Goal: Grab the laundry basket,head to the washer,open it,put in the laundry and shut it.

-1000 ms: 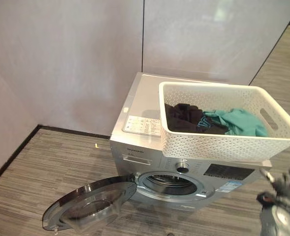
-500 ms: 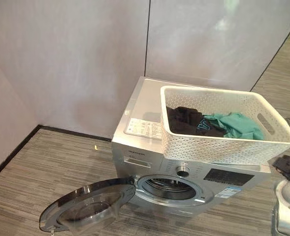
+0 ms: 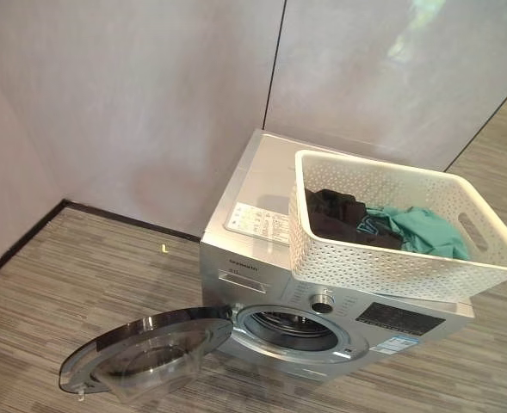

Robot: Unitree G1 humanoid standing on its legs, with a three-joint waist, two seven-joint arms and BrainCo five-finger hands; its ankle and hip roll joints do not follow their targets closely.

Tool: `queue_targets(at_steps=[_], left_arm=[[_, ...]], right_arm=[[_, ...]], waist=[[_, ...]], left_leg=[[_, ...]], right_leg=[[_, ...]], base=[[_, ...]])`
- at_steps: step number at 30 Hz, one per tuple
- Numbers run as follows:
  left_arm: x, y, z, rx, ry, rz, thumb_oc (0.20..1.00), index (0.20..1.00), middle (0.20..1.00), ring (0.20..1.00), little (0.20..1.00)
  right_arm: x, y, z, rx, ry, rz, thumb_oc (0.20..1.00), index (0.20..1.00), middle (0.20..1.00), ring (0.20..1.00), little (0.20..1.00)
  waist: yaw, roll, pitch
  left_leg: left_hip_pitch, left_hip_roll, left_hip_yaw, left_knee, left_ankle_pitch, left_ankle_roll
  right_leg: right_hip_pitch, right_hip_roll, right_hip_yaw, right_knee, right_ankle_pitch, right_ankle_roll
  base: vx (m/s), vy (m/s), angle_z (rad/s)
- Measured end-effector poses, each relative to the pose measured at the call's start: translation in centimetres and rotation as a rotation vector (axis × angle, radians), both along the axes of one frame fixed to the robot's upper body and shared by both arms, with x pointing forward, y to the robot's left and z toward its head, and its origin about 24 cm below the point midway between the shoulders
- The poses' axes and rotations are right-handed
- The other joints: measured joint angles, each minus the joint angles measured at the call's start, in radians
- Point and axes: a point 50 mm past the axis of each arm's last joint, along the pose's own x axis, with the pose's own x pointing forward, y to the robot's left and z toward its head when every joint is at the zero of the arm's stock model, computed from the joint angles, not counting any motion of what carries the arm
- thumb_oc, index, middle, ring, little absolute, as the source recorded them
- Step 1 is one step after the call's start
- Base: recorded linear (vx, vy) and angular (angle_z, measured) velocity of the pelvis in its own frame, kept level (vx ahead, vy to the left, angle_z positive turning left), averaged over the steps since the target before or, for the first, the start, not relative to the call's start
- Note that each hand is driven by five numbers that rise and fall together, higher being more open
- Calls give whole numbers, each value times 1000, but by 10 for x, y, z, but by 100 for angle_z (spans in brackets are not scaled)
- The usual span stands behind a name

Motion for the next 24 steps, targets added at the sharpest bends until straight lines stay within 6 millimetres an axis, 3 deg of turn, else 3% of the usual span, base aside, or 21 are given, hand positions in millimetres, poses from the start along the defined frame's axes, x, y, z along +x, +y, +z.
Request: queue_targets(at_steps=[3,11,15,24], left_arm=[[0,0,0,-17,2,-5,1000,1000,1000,1000,1000],[12,-6,0,-65,-21,-58,1000,1000,1000,1000,1000],[15,-7,0,-76,-35,-70,1000,1000,1000,1000,1000],[24,-12,0,-113,-56,-84,1000,1000,1000,1000,1000]], right_arm=[[6,8,1,22,55,110,1000,1000,1000,1000,1000],[17,11,22,-98,223,269,1000,1000,1000,1000,1000],[25,8,19,-80,296,312,1000,1000,1000,1000,1000],[62,5,3,-87,567,391,1000,1000,1000,1000,1000]], waist=[[11,-2,9],[23,40,56],[25,35,62],[46,31,64]], left_leg=[[1,-3,-4,1,0,0],[-2,-5,-28,0,3,0],[-4,-6,-36,1,4,0],[-13,-7,-48,4,7,1]], right_leg=[[4,-2,-10,0,0,0],[16,-3,-37,0,-1,-1],[17,-3,-47,0,-1,-2],[16,-4,-66,0,-1,-2]], base=[[-1,-3,5],[-8,3,9],[-8,12,3],[-9,13,4]])
